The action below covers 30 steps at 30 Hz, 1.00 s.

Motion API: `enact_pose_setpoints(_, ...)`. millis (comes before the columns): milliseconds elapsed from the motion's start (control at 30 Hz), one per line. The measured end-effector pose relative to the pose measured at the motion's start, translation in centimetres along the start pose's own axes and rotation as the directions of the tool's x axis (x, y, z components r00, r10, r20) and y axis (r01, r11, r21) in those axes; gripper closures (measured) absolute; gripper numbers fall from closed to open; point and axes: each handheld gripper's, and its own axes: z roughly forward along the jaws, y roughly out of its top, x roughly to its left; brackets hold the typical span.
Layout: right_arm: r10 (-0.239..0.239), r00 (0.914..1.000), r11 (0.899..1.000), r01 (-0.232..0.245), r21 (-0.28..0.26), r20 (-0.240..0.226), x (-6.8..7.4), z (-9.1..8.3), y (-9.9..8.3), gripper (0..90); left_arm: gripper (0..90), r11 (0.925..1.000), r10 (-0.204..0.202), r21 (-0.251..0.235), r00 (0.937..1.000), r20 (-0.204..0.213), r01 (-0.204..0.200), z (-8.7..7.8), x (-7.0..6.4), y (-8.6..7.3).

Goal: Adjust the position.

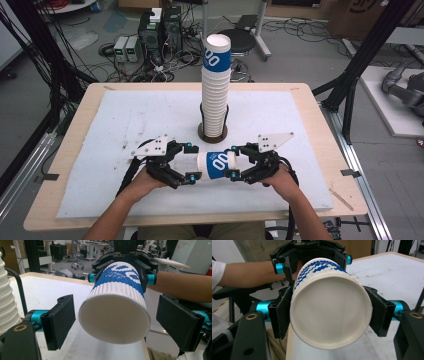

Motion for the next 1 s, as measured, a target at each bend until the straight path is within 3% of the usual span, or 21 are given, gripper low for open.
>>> enact_pose_setpoints(533, 0.034, 0.9980, 0.997, -0.038, -0.065, -0.052, -0.2, 0.2, 0.0, 30.3, 15.4, 0.9997, -0.016, 0.020, 0.9996, 0.021, 0.016, 1.5, -0.1, -0.6)
enact_pose_setpoints(1000, 0.046, 0.9980, 0.998, -0.047, -0.029, -0.042, -0.2, 0.4, -0.1, 30.2, 26.2, 0.9991, 0.016, 0.038, 0.9997, 0.017, -0.016, 1.1, -0.1, -0.2)
